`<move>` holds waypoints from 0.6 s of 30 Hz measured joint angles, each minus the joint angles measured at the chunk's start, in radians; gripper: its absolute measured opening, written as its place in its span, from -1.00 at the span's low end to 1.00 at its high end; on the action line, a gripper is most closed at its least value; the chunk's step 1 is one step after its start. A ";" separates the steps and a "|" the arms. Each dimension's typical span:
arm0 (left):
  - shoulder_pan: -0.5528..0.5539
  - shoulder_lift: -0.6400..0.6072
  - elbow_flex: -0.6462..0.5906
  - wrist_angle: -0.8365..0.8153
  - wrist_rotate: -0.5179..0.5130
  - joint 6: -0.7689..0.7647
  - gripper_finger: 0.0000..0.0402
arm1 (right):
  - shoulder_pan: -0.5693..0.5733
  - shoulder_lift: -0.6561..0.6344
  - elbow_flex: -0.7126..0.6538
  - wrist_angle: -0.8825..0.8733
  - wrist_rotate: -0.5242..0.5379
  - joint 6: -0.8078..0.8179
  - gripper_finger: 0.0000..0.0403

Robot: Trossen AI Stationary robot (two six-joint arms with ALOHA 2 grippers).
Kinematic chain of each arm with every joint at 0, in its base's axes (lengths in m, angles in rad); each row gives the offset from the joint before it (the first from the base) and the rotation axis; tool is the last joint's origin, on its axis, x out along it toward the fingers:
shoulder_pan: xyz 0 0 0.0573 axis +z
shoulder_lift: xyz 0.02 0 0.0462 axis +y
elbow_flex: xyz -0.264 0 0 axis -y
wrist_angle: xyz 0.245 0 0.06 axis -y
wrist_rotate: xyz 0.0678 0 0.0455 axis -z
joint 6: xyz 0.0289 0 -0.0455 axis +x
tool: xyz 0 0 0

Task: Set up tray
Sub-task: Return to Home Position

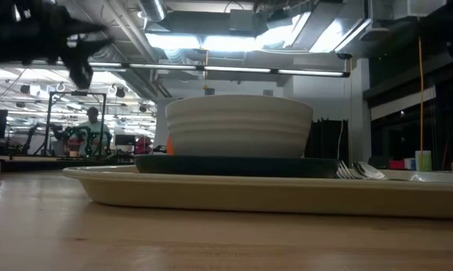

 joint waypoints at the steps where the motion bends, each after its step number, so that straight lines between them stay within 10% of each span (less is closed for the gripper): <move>1: 0.000 0.000 -0.024 0.003 -0.003 0.000 -0.56 | 0.000 0.000 0.000 0.008 -0.017 -0.032 -0.43; 11: 0.000 0.001 -0.030 -0.079 -0.119 0.171 -0.56 | 0.000 0.000 0.000 0.024 -0.167 -0.113 -0.43; 18: 0.000 0.002 -0.030 -0.080 -0.135 0.253 -0.56 | 0.000 0.002 -0.019 0.084 -0.011 0.030 -0.43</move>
